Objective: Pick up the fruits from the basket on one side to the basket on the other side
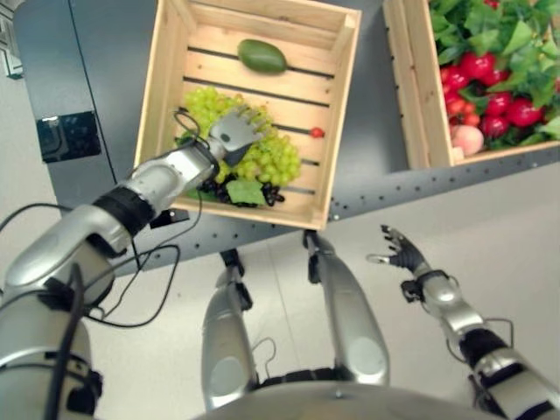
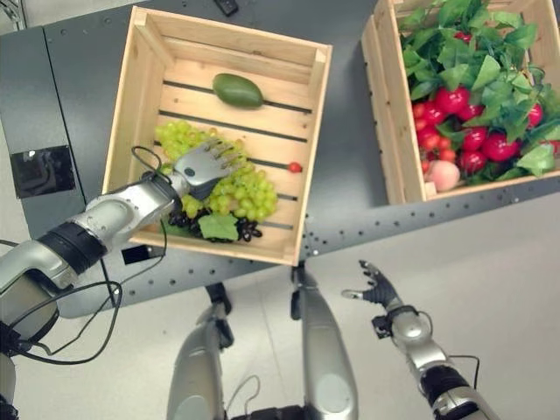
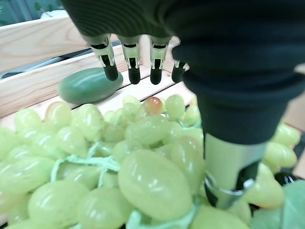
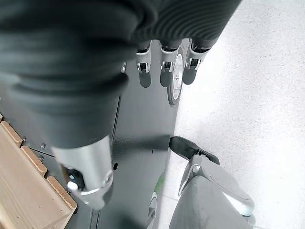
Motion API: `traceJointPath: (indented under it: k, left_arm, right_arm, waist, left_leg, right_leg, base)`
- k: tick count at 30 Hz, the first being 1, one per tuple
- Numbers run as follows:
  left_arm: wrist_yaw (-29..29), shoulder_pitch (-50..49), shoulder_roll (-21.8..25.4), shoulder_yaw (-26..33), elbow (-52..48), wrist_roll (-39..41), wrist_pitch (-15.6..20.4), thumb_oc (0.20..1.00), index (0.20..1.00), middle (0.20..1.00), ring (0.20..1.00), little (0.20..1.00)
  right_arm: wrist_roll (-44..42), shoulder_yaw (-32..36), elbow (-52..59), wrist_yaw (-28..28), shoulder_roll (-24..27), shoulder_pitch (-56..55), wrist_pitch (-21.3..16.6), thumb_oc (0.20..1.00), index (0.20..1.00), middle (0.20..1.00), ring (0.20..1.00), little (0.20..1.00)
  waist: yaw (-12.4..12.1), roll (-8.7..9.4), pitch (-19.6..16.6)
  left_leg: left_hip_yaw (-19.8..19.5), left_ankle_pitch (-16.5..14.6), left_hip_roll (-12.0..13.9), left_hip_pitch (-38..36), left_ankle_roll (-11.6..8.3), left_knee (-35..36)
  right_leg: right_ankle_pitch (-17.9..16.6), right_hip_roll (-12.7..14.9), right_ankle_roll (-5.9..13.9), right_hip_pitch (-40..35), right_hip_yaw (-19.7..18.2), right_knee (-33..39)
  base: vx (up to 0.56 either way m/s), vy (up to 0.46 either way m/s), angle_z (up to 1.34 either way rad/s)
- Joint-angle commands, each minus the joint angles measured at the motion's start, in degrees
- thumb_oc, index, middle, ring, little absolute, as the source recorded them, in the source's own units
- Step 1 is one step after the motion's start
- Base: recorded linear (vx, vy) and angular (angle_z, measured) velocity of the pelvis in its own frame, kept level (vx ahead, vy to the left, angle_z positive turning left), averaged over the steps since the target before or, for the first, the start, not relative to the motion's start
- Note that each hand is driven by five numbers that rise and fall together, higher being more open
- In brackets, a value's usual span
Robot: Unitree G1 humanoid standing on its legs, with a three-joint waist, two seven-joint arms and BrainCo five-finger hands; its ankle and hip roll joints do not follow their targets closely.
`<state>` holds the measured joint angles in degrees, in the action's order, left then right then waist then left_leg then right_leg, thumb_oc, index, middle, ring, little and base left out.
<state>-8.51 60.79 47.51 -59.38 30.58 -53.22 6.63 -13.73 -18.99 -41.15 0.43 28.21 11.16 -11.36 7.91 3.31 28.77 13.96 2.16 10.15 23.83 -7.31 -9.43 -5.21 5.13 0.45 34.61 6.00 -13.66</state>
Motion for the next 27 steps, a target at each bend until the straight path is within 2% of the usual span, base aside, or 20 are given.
traceJointPath:
  k: [1,14,15,16,17,18,20,21,27]
  left_arm:
    - [1.08,-1.95,3.66,1.05,1.81,-2.31,0.45,1.0,1.0,1.0,1.0,1.0]
    - [2.25,-5.68,2.23,-0.94,10.37,-1.37,1.07,1.0,1.0,1.0,1.0,1.0]
    - [2.54,-6.15,1.79,-1.14,11.49,-1.32,0.97,0.878,0.878,0.878,0.878,0.878]
    - [2.51,-6.3,1.23,-1.39,12.9,-1.41,0.85,0.592,0.592,0.592,0.592,0.592]
    - [2.49,-6.29,1.21,-1.39,12.91,-1.41,0.85,0.592,0.592,0.592,0.592,0.592]
    - [2.85,-6.79,0.17,-1.9,15.68,-1.11,0.83,0.423,0.423,0.423,0.423,0.423]
    - [2.86,-7.16,-0.28,-1.96,17.04,-1.1,0.82,0.222,0.222,0.222,0.222,0.222]
    - [2.76,-7.36,-0.72,-2.04,18.18,-1.17,0.84,0.2,0.2,0.2,0.2,0.2]
    - [2.27,-8.23,-3.58,-2.49,24.67,-1.52,0.12,0.2,0.2,0.2,0.2,0.2]
  right_arm:
    - [-1.73,-0.32,3.91,-0.13,4.08,-1.56,-1.93,1.0,1.0,1.0,1.0,1.0]
    - [-2.75,-0.25,6.01,-0.22,4.95,-0.26,-2.52,1.0,1.0,1.0,1.0,1.0]
    - [-2.73,-0.37,6.25,-0.25,5.07,-0.06,-2.55,1.0,1.0,1.0,1.0,1.0]
    - [-2.78,-0.47,6.25,-0.26,5.13,0.05,-2.55,1.0,1.0,1.0,1.0,1.0]
    - [-2.78,-0.47,6.25,-0.26,5.13,0.05,-2.55,1.0,1.0,1.0,1.0,1.0]
    - [-3.05,-0.76,6.75,-0.18,5.11,0.33,-2.67,1.0,1.0,1.0,1.0,1.0]
    - [-3.19,-0.78,7.02,-0.11,5.07,0.36,-2.73,1.0,1.0,1.0,1.0,1.0]
    - [-3.19,-0.89,7.1,-0.1,5.17,0.4,-2.76,1.0,1.0,1.0,1.0,1.0]
    - [-3.69,-1.76,8.13,0.14,5.34,1.05,-3.04,1.0,1.0,1.0,1.0,1.0]
  waist:
    - [0.45,0.57,0.55]
    - [0.8,1.13,0.92]
    - [0.87,1.2,0.96]
    - [0.92,1.2,0.94]
    - [0.91,1.2,0.94]
    - [1.11,1.37,0.82]
    - [1.19,1.48,0.75]
    - [1.23,1.53,0.67]
    - [1.61,2.16,0.5]
  left_leg:
    - [-3.35,-2.43,3.02,4.62,0.87,-7.73]
    - [-2.94,-2.91,3.33,6.07,0.92,-9.47]
    - [-2.89,-2.94,3.36,6.13,0.9,-9.52]
    - [-2.82,-2.97,3.37,6.29,0.89,-9.67]
    - [-2.82,-2.97,3.38,6.3,0.89,-9.68]
    - [-2.75,-2.9,3.39,6.47,0.85,-9.57]
    - [-2.7,-2.84,3.44,6.57,0.84,-9.54]
    - [-2.67,-2.82,3.49,6.65,0.84,-9.58]
    - [-2.34,-2.93,3.78,6.69,0.81,-9.73]
  right_leg:
    - [6.59,2.79,7.45,0.51,-1.74,-5.53]
    - [6.46,2.4,7.46,1.98,-2.48,-6.29]
    - [6.43,2.4,7.46,2.08,-2.54,-6.27]
    - [6.42,2.38,7.44,2.29,-2.69,-6.4]
    - [6.43,2.38,7.44,2.3,-2.69,-6.41]
    - [6.29,2.38,7.5,2.46,-2.78,-6.24]
    - [6.28,2.34,7.48,2.59,-2.84,-6.23]
    - [6.28,2.31,7.48,2.7,-2.86,-6.26]
    - [6.23,2.03,7.48,3.03,-3.19,-6.56]
  base:
    - [0.0,0.0,0.0]
    - [0.0,0.005,-0.02]
    - [0.0,0.023,-0.04]
    - [0.0,0.0,0.0]
    - [0.0,0.0,0.0]
    - [0.0,0.0,0.0]
    - [0.0,0.0,0.0]
    - [0.0,0.007,-0.03]
    - [0.0,0.003,-0.09]
